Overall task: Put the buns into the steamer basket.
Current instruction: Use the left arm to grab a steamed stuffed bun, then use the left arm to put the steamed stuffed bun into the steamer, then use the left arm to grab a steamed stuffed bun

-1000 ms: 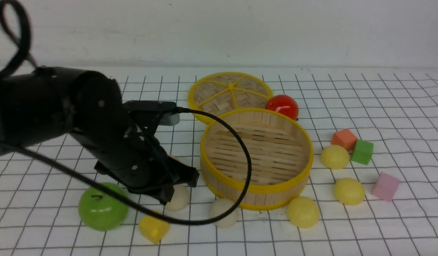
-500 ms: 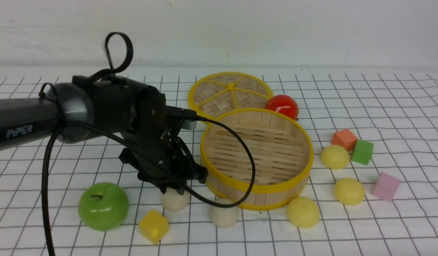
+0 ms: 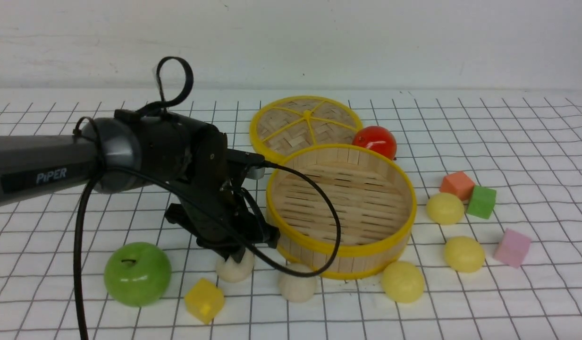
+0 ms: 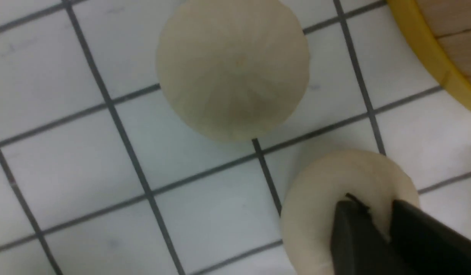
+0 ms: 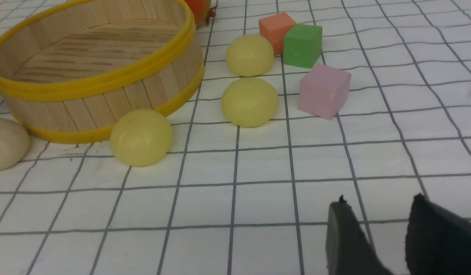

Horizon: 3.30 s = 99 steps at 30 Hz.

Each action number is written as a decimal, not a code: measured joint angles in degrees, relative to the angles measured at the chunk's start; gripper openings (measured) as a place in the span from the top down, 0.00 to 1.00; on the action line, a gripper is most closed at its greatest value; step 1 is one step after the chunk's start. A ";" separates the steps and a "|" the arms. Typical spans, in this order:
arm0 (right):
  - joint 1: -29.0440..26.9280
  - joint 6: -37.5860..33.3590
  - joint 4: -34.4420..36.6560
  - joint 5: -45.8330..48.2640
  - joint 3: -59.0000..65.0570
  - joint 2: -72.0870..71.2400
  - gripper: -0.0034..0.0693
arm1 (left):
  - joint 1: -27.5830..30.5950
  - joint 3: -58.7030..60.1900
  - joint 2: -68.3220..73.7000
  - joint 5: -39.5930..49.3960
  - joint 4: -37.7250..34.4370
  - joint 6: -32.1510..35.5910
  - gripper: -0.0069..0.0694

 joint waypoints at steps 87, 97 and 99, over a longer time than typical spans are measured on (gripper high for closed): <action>0.00 0.00 0.05 0.00 0.00 0.00 0.62 | 5.41 -17.06 10.33 5.84 4.17 4.15 0.67; 0.00 0.00 0.05 0.00 0.00 0.00 0.62 | 3.12 -17.06 0.27 10.39 2.17 3.31 0.93; 0.00 0.00 0.05 0.00 0.00 0.00 0.62 | 0.65 -17.06 -3.12 8.27 0.86 4.57 0.93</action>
